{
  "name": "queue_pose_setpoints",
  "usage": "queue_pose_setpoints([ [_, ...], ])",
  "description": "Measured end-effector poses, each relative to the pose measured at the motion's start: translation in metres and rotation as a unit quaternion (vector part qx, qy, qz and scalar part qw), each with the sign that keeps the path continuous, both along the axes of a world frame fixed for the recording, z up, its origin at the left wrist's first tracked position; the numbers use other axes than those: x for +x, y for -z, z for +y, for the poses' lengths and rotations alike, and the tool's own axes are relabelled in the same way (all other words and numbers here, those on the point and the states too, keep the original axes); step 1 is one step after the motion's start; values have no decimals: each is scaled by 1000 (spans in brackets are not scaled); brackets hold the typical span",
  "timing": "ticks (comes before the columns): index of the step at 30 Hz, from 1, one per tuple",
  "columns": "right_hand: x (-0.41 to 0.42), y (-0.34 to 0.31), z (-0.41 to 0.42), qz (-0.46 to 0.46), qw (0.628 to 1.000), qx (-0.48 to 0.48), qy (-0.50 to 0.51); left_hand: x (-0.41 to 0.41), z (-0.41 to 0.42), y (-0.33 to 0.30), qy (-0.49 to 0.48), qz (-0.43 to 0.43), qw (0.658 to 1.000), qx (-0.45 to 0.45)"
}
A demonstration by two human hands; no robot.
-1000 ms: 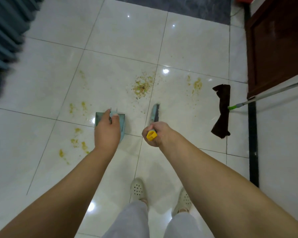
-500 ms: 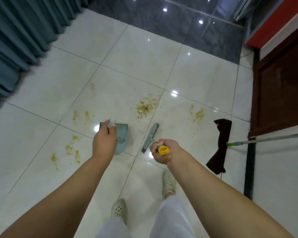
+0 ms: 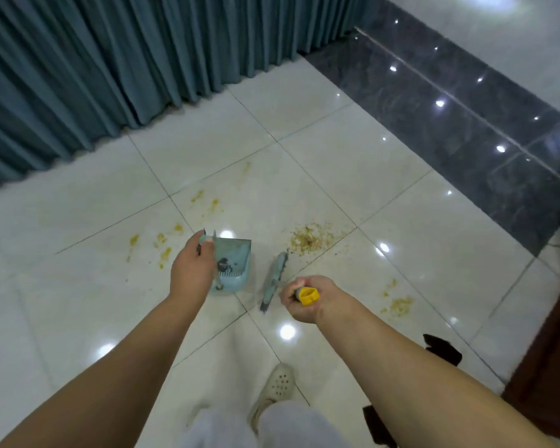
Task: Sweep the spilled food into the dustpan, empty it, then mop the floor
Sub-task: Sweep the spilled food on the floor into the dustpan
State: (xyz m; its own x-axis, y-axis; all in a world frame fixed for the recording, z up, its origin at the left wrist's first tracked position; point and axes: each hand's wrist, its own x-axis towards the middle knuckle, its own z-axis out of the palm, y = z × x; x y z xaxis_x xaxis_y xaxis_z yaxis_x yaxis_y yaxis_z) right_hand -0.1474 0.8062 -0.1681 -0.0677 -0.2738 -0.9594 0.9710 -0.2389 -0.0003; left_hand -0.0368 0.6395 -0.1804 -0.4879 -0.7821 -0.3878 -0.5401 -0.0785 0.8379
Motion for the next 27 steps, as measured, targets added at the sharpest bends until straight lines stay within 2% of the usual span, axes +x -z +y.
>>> queue_pose_setpoints([
  [11, 86, 6, 0, -1, 988, -5, -154, 119, 18, -16, -126, 8, 992, -23],
  [18, 169, 29, 13, -5, 957, 7, -289, 222, 57, -20, -225, 23, 973, -47],
  [27, 239, 39, 6, -49, 909, -32, -413, 298, 79, -8, -354, -28, 934, -36],
])
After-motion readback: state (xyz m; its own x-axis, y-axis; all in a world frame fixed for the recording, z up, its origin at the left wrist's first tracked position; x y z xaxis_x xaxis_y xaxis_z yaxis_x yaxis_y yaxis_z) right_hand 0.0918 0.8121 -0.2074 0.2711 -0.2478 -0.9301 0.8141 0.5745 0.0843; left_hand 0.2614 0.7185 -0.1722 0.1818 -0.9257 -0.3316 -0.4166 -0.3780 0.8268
